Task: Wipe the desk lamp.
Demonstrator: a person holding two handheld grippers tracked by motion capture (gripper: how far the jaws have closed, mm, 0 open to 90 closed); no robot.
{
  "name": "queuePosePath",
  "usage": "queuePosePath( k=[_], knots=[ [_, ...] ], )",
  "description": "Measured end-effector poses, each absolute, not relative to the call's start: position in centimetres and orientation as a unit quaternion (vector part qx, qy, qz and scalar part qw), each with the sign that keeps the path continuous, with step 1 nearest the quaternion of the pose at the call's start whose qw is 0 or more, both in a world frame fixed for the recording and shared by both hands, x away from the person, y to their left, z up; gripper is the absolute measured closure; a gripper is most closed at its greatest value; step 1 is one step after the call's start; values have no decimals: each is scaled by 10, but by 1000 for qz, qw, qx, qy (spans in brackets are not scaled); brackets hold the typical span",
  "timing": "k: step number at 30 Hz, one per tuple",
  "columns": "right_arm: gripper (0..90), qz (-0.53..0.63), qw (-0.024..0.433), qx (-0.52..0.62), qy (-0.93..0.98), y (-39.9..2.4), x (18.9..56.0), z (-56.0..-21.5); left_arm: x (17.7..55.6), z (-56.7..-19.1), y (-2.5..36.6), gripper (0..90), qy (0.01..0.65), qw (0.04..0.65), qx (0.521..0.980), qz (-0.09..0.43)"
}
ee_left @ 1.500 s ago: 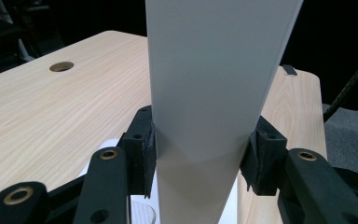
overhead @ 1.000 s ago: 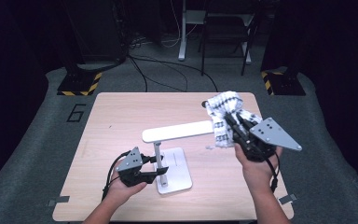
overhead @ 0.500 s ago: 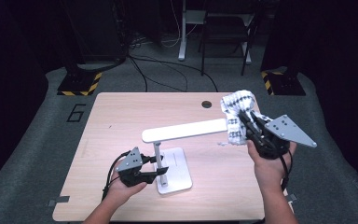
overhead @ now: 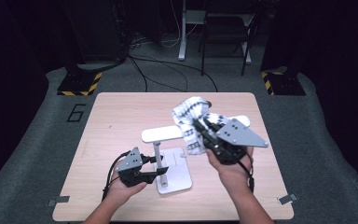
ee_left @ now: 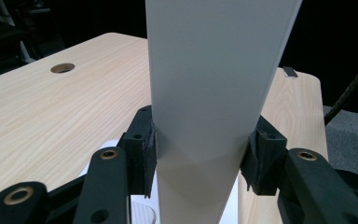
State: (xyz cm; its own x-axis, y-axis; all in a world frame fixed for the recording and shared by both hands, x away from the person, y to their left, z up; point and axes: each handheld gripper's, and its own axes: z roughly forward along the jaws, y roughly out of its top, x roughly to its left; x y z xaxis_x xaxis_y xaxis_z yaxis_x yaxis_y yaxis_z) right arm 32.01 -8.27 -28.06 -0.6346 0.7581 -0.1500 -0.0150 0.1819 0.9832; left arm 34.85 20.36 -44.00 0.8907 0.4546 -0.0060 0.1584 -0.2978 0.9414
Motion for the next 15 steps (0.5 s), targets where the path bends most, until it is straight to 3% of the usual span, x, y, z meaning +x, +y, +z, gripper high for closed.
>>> queuePosePath(
  k=[9, 15],
  knots=[
    [813, 600, 302, 193, 715, -18, 311, -281, 348, -440, 204, 527, 198, 564, 790, 137],
    [813, 597, 308, 189, 716, -23, 311, -281, 347, -440, 202, 528, 199, 564, 790, 135]
  ],
)
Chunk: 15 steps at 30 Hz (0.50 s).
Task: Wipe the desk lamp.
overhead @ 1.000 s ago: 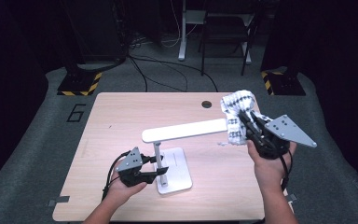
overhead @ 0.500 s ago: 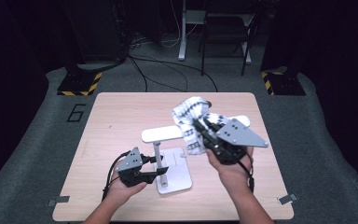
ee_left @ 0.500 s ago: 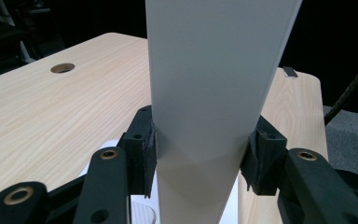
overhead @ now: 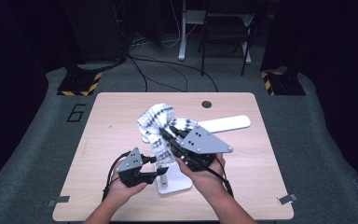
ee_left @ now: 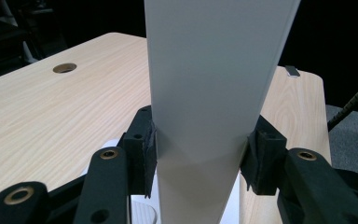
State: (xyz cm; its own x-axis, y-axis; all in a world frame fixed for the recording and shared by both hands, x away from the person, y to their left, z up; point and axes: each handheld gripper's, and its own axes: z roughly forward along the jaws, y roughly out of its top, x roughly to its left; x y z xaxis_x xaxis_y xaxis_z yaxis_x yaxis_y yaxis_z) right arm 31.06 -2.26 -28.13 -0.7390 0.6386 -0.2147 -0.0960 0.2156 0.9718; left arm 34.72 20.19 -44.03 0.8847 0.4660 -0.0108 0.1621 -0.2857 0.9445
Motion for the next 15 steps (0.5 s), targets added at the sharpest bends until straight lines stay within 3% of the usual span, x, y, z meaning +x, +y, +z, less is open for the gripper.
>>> queuePosePath(
  k=[5, 15],
  knots=[
    [813, 589, 315, 215, 712, -49, 315, -279, 348, -440, 203, 528, 194, 560, 794, 137],
    [813, 565, 350, 327, 672, -142, 328, -282, 348, -441, 202, 528, 194, 562, 793, 134]
  ],
)
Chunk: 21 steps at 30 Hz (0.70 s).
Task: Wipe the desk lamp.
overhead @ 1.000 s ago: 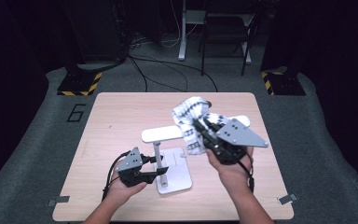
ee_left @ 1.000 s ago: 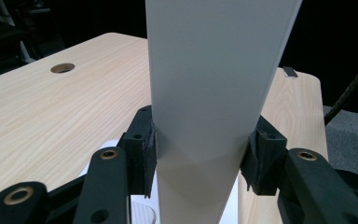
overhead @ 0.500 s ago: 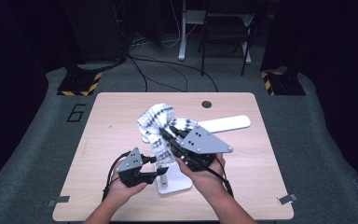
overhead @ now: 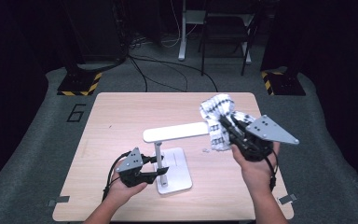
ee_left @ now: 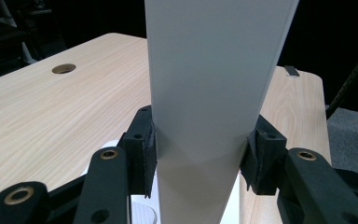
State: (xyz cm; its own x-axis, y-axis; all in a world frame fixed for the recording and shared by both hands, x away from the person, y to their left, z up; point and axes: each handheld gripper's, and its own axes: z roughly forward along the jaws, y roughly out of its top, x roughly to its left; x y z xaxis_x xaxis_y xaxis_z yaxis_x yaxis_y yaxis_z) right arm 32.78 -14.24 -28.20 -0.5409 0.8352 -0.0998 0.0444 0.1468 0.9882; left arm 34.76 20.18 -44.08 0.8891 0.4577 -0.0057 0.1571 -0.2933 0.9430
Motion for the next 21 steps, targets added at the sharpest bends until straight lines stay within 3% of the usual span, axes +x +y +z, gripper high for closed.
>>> queuePosePath(
  k=[5, 13, 21],
  knots=[
    [812, 555, 358, 356, 662, -166, 329, -281, 347, -441, 202, 528, 195, 563, 792, 132],
    [812, 548, 373, 361, 655, -169, 326, -281, 348, -441, 203, 528, 195, 562, 793, 128],
    [813, 568, 341, 295, 689, -106, 324, -280, 347, -441, 203, 528, 199, 563, 792, 127]
  ],
)
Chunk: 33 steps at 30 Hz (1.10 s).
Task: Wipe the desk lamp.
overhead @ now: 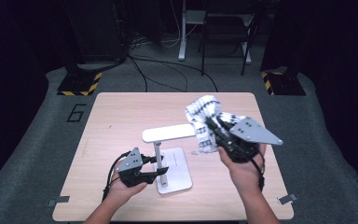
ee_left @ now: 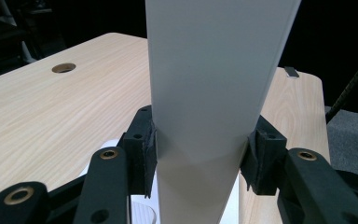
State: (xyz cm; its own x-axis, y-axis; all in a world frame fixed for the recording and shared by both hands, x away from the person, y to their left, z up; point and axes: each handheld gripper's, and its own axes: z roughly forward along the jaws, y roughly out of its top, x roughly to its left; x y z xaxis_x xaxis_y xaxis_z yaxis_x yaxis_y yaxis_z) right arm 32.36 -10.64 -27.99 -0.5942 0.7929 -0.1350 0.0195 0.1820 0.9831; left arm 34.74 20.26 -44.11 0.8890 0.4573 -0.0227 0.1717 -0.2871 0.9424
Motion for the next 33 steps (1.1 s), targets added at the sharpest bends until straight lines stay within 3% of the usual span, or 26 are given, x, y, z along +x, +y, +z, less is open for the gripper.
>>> queuePosePath(
  k=[16, 33],
  knots=[
    [815, 590, 282, 179, 735, 3, 313, -276, 347, -443, 202, 528, 204, 573, 782, 135],
    [810, 605, 259, 172, 733, 10, 307, -277, 348, -442, 200, 528, 205, 571, 783, 137]
  ],
)
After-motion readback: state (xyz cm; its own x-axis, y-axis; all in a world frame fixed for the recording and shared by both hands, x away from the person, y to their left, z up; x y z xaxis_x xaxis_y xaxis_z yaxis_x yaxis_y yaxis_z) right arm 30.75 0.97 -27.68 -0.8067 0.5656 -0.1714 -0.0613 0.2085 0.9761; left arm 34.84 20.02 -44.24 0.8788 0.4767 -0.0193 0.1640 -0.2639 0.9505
